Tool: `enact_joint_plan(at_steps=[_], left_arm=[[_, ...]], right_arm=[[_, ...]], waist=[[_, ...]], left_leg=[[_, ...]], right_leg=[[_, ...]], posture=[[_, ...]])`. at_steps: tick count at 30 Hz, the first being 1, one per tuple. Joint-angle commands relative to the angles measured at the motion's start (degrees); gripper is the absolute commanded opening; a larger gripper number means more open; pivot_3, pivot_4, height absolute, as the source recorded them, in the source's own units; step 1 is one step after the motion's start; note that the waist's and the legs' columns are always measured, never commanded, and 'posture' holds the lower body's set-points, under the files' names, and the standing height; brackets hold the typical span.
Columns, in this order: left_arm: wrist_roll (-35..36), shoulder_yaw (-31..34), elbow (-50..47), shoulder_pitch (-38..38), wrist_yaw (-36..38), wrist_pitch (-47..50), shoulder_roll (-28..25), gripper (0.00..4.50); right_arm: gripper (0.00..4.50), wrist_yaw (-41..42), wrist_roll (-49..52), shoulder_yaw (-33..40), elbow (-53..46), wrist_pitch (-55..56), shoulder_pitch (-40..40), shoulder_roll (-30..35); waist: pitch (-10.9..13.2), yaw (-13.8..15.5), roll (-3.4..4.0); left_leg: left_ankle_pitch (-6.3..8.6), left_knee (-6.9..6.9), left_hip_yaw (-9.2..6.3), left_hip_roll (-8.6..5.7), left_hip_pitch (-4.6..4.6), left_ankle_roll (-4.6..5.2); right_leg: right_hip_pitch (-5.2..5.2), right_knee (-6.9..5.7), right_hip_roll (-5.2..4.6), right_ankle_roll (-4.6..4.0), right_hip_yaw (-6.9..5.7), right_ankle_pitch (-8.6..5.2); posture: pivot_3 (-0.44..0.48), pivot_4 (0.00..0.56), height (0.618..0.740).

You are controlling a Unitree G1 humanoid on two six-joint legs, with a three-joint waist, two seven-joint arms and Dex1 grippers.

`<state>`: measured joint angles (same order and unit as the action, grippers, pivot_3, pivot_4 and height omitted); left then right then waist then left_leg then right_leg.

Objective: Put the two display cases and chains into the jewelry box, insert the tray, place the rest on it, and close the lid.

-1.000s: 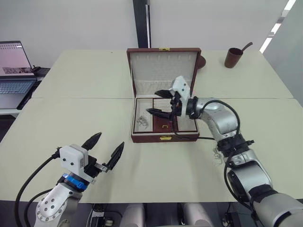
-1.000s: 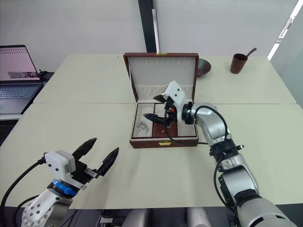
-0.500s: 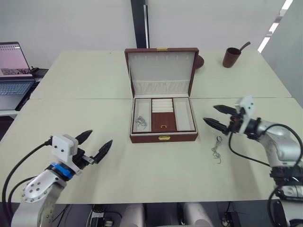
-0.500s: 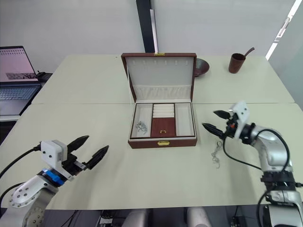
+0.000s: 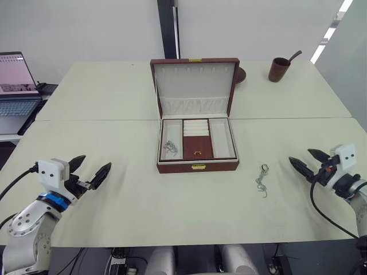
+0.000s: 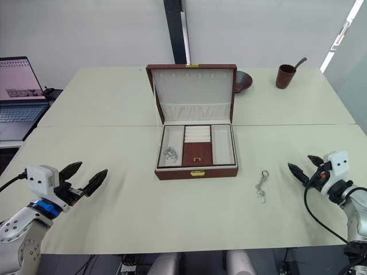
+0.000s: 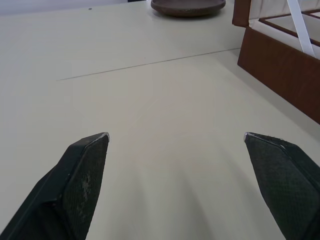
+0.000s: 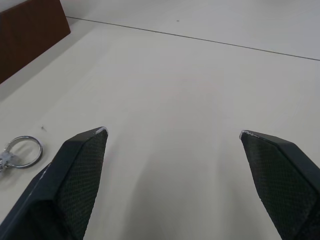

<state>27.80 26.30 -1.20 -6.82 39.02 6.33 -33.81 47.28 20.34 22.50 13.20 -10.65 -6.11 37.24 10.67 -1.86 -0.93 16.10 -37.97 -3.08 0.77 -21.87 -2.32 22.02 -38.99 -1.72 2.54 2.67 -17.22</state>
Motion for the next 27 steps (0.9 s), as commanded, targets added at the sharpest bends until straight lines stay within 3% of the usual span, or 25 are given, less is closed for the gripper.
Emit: enact_joint_plan(at_steps=[1,14,27], left_arm=[[-0.01,2.05,0.33,0.43,-0.41,-1.70,-0.04,4.50],[-0.65,1.04,0.82,0.71,1.21,-4.15,0.03,4.50],[-1.25,-14.21,-8.58,-1.45,17.91,-6.91,-1.39,4.50]], right_arm=[[4.49,-0.83,0.61,1.52,0.07,2.37,0.14,0.07],[4.49,-0.77,1.81,1.58,-1.79,1.46,0.81,1.14],[4.49,-1.50,7.39,-0.16,-27.43,-8.35,15.01,-0.55]], waist=[[0.00,0.00,0.00],[0.00,0.06,0.00],[-0.01,0.14,0.02]], left_leg=[[0.00,0.00,0.00,0.00,0.00,0.00],[0.00,0.00,0.00,0.02,0.00,0.00],[0.00,0.01,-0.03,0.03,-0.01,0.00]], right_leg=[[0.00,0.00,0.00,0.00,0.01,0.00],[-0.01,0.00,-0.03,0.01,0.00,0.01],[-0.06,0.01,-0.11,0.02,-0.03,0.01]], posture=[[0.000,0.150,0.740],[0.000,0.150,0.740],[0.000,0.150,0.740]])
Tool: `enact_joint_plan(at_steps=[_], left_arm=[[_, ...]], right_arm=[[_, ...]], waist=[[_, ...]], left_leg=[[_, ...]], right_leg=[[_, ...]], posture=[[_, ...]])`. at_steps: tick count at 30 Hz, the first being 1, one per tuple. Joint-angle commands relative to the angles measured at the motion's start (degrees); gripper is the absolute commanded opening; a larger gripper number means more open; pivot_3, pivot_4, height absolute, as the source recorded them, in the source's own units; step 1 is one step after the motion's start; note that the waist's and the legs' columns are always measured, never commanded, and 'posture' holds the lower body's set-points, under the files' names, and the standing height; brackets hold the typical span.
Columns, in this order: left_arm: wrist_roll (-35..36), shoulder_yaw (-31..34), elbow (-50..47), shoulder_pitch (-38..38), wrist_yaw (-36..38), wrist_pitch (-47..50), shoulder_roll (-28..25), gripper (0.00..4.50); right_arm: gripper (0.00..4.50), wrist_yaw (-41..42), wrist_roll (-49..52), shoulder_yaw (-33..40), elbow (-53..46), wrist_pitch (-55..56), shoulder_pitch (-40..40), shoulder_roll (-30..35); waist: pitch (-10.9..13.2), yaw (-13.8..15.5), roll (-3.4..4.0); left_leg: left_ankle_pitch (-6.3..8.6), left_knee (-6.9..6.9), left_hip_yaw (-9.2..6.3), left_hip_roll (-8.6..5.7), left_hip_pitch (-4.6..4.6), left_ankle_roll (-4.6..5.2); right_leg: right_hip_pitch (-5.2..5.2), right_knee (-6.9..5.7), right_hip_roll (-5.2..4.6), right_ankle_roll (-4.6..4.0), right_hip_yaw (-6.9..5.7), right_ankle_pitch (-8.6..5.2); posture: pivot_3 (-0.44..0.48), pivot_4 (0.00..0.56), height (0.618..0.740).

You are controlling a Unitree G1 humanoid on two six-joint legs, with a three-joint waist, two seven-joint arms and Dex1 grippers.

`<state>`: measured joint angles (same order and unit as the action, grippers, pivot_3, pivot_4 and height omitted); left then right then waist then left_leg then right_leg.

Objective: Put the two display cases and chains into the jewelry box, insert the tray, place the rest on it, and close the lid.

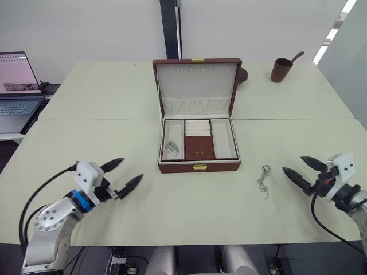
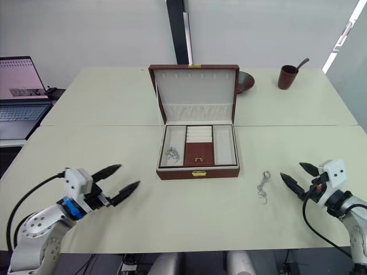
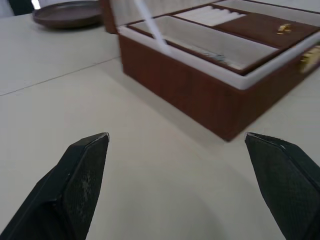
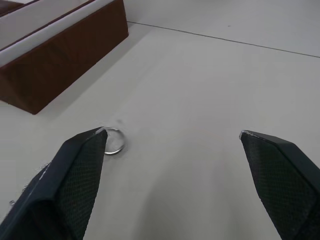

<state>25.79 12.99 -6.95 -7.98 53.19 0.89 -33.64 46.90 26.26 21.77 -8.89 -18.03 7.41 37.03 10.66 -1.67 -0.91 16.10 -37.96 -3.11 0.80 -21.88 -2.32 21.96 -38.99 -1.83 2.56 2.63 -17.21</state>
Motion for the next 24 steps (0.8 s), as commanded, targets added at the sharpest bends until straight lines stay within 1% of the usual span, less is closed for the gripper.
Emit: enact_joint_plan(at_steps=[1,6,9,11,16,20,24], left_arm=[[0.79,-1.64,-3.00,-0.37,5.35,-1.86,-1.98,4.50],[-0.09,-4.67,-2.44,-0.34,11.58,-4.72,-3.44,4.50],[-1.04,-6.58,-1.35,0.54,14.69,-7.08,-3.98,4.50],[-0.73,-7.14,-0.99,1.41,15.33,-7.22,-3.75,4.50],[-0.43,-7.92,-0.91,2.19,16.26,-7.63,-3.56,4.50],[-0.55,-8.54,-1.31,1.83,16.82,-7.99,-3.35,4.50],[-0.71,-8.76,-1.25,1.59,16.79,-8.30,-3.24,4.50]], right_arm=[[4.49,-1.53,1.48,0.15,-6.84,-1.35,2.39,-0.67],[4.49,-3.47,0.20,-2.77,-11.25,-1.84,5.07,-2.16],[4.49,-6.81,-2.55,-5.74,-13.55,-1.14,5.94,-4.21],[4.49,-9.87,-5.33,-7.67,-14.36,-1.16,6.55,-5.57],[4.49,-14.32,-6.88,-10.69,-17.24,-3.72,8.08,-8.33],[4.49,-18.02,-10.61,-13.30,-17.47,-4.86,8.99,-9.43],[4.49,-19.74,-11.75,-14.76,-16.26,-5.24,8.45,-10.66]], waist=[[0.00,-0.07,0.00],[-0.01,-0.08,0.02],[-0.01,-0.05,0.01],[-0.02,-0.02,0.01],[-0.01,0.00,0.01],[-0.02,-0.01,0.00],[-0.06,-0.01,-0.04]], left_leg=[[0.00,0.00,0.00,-0.01,0.02,0.00],[-0.01,-0.02,0.05,-0.02,0.07,-0.01],[-0.01,-0.04,0.05,-0.02,0.07,-0.01],[-0.01,-0.03,0.05,-0.02,0.07,-0.01],[-0.01,-0.02,0.00,-0.02,0.05,-0.01],[-0.01,-0.02,-0.03,-0.02,0.06,-0.01],[-0.01,-0.03,-0.04,-0.01,0.08,-0.01]], right_leg=[[0.00,0.00,0.02,0.00,0.01,0.00],[-0.02,0.00,0.16,-0.01,0.02,0.00],[-0.03,0.00,0.18,-0.01,0.04,0.00],[-0.03,0.00,0.18,-0.01,0.03,0.00],[-0.02,0.00,0.18,-0.01,0.02,-0.01],[-0.01,0.00,0.17,-0.01,0.03,-0.01],[-0.02,0.00,0.19,-0.01,0.02,-0.01]], posture=[[0.000,0.150,0.740],[0.000,0.150,0.740],[0.000,0.150,0.740],[0.000,0.150,0.740],[0.000,0.150,0.740],[0.000,0.150,0.740],[0.000,0.150,0.740]])
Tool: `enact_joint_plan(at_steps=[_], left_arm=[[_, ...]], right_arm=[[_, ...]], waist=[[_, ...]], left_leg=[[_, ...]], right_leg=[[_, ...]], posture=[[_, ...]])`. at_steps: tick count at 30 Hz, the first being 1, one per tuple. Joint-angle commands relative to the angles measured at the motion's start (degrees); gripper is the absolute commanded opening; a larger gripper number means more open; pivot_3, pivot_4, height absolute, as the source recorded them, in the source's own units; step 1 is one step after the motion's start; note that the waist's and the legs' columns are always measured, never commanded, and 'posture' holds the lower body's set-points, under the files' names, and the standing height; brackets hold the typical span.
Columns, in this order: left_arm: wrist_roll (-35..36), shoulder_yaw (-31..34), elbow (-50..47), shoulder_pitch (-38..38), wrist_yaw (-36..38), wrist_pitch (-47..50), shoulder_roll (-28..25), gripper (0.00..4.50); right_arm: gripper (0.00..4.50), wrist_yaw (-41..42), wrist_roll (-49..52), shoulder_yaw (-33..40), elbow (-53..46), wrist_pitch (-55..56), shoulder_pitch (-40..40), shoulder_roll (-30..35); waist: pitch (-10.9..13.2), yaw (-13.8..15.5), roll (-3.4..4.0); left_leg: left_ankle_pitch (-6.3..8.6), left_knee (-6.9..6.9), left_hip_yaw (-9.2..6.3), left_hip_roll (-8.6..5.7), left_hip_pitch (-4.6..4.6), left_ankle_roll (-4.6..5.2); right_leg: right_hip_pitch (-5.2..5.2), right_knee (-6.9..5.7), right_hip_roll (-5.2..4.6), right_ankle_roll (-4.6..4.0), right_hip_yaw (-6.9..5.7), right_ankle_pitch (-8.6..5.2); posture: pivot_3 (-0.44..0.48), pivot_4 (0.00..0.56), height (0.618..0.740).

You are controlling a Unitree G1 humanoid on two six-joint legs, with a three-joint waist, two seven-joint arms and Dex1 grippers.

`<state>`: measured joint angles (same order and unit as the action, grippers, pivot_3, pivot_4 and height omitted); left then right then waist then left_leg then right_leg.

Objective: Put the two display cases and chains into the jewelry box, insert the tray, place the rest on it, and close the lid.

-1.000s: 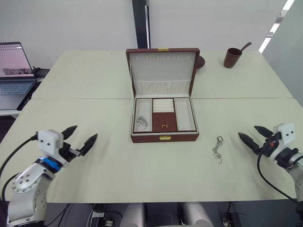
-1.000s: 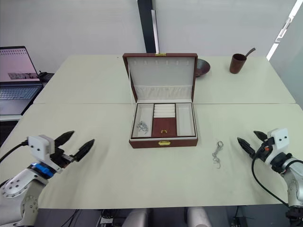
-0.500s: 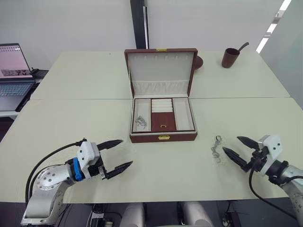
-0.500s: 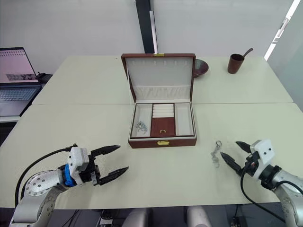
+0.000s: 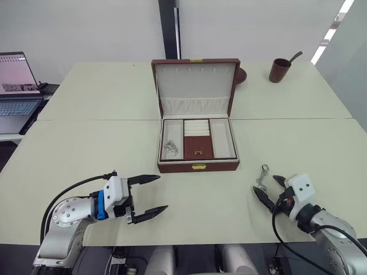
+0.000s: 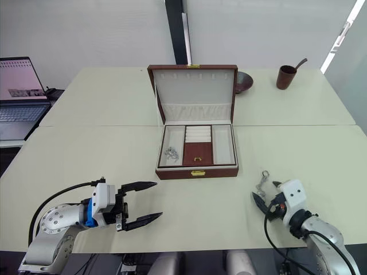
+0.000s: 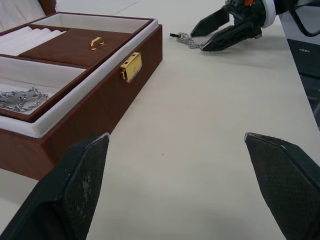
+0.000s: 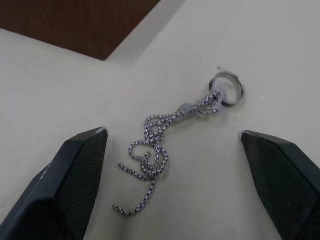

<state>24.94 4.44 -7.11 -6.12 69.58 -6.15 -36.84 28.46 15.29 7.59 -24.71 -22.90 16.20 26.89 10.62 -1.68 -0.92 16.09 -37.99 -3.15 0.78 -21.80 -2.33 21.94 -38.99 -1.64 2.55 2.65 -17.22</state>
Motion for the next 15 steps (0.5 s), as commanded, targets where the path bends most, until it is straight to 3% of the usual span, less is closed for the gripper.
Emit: enact_joint_plan(at_steps=[1,11,15], left_arm=[[0.10,-0.26,-1.10,-0.35,0.36,-1.36,-0.04,4.50],[-0.54,-0.27,-1.12,0.01,-1.27,-1.56,0.66,4.50],[-0.68,-0.24,-1.21,-0.04,-1.91,-1.51,0.74,4.50]], right_arm=[[4.49,-1.45,-0.91,-0.77,-0.27,-0.37,-0.47,-0.73],[4.49,-4.43,-2.45,-2.16,4.66,-1.22,-5.19,-3.90],[3.60,-4.33,-2.79,-1.74,5.83,-0.76,-5.19,-3.81]], waist=[[-0.02,-0.01,-0.04],[-0.11,-0.13,-0.18],[-0.15,-0.13,-0.24]], left_leg=[[0.00,0.00,0.00,0.00,0.01,0.00],[-0.01,-0.04,0.00,0.03,0.20,0.00],[-0.01,-0.04,-0.01,0.02,0.22,0.00]], right_leg=[[0.00,0.00,0.00,0.00,0.00,0.00],[-0.20,0.00,0.06,0.00,0.03,0.00],[-0.21,0.01,0.06,0.00,0.04,0.00]], posture=[[0.000,0.150,0.740],[0.000,0.150,0.740],[0.000,0.150,0.740]])
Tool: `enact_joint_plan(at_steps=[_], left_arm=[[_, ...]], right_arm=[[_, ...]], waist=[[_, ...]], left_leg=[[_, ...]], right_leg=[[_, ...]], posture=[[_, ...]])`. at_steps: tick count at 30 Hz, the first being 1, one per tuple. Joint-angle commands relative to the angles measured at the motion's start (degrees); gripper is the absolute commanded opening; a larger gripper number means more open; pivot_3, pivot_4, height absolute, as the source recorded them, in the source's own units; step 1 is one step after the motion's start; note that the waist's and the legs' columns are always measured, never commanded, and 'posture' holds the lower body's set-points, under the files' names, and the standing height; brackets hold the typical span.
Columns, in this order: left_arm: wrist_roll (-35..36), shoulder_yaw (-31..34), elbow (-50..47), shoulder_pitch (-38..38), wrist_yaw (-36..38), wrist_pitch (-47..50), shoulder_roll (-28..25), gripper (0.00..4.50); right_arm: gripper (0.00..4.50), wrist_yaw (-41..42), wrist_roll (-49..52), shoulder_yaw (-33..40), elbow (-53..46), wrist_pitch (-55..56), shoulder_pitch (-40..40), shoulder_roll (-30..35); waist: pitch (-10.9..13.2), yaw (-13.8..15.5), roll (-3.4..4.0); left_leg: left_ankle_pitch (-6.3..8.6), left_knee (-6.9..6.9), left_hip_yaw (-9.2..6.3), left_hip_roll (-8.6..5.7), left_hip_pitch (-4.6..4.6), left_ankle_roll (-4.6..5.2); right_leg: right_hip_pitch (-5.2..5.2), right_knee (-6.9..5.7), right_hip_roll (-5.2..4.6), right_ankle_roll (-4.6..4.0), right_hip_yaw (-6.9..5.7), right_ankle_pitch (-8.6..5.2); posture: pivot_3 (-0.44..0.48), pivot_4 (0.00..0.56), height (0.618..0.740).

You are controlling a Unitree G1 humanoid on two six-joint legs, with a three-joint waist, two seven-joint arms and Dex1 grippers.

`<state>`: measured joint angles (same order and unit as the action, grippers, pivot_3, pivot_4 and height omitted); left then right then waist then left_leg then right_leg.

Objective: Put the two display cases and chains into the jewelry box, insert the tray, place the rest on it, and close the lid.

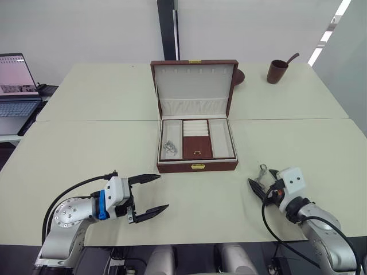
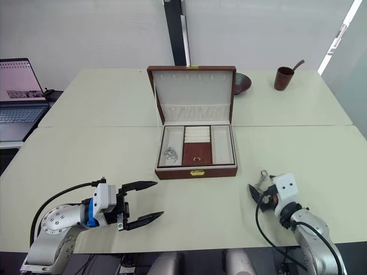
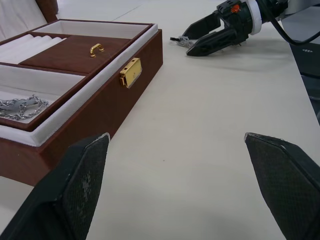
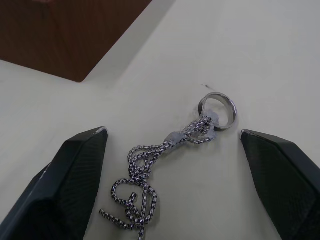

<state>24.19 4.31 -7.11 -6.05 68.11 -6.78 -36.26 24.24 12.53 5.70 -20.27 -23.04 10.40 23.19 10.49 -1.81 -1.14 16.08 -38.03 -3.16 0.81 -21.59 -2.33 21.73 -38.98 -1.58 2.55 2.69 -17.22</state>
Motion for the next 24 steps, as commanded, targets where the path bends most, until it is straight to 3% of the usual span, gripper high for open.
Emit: enact_joint_plan(at_steps=[1,6,14,24], left_arm=[[0.04,-0.10,-1.20,-0.08,-0.57,-0.88,0.21,4.50],[-0.05,-0.04,-1.04,0.12,-1.14,-0.95,0.52,4.50],[-0.33,-0.29,-0.73,0.70,-1.92,-1.01,0.98,4.50],[-0.20,0.17,-0.73,1.38,-3.60,-0.40,1.92,4.50]], right_arm=[[3.21,-0.10,-0.05,0.15,1.53,-0.51,0.67,-0.07],[1.83,-0.09,0.09,0.38,1.72,-0.31,0.86,0.08],[0.04,0.01,-0.04,1.61,2.52,1.88,0.00,0.16],[0.02,5.58,5.39,6.63,0.24,5.93,-2.99,3.21]], waist=[[-0.03,0.00,-0.04],[-0.03,0.01,-0.04],[-0.03,0.01,-0.04],[0.03,0.03,0.05]], left_leg=[[0.00,0.00,0.00,0.00,0.00,0.00],[0.00,0.02,-0.03,0.01,0.00,0.00],[0.00,0.02,-0.04,0.00,0.00,0.00],[0.00,0.02,-0.04,-0.01,-0.02,0.00]], right_leg=[[0.00,0.00,0.00,0.00,-0.01,0.00],[0.00,0.00,0.01,-0.01,-0.03,0.00],[0.00,0.00,0.01,-0.01,-0.04,0.00],[0.01,0.00,-0.01,-0.01,-0.01,0.00]], posture=[[0.000,0.150,0.740],[0.000,0.150,0.740],[0.000,0.150,0.740],[0.000,0.150,0.740]])
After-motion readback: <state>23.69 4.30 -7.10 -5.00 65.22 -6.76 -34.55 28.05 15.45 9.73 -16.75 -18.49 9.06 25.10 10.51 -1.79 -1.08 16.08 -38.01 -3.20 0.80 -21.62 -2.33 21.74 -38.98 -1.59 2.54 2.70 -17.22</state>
